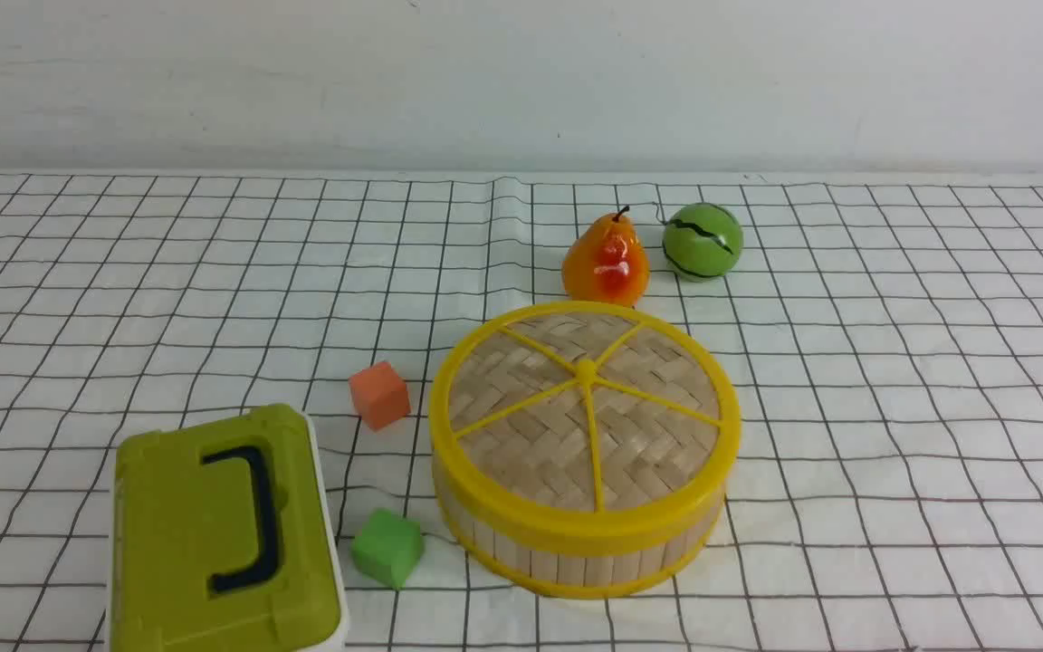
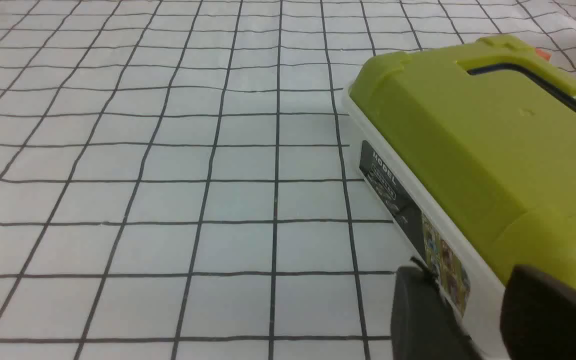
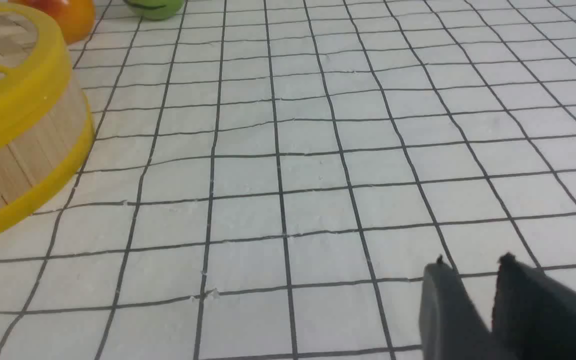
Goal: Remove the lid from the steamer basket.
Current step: Use the right arm to lift the lid of the steamer
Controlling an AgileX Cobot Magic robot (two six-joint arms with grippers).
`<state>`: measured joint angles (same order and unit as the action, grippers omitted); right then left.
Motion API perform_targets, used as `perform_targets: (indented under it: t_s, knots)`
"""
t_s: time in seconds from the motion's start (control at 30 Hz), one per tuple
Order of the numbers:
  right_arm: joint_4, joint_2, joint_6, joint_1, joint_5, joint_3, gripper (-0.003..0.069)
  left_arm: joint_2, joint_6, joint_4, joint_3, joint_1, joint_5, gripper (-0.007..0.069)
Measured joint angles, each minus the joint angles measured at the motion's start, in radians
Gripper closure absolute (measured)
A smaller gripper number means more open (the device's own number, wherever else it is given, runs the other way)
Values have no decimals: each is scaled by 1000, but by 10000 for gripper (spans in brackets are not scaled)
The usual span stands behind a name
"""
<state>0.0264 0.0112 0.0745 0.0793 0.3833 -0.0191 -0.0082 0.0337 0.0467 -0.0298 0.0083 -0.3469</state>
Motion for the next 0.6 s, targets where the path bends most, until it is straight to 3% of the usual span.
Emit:
perform_targets:
  t_s: [0.6]
  knots:
    - [0, 0, 0, 0, 0, 0, 482, 0, 0, 0, 0, 0, 0, 386]
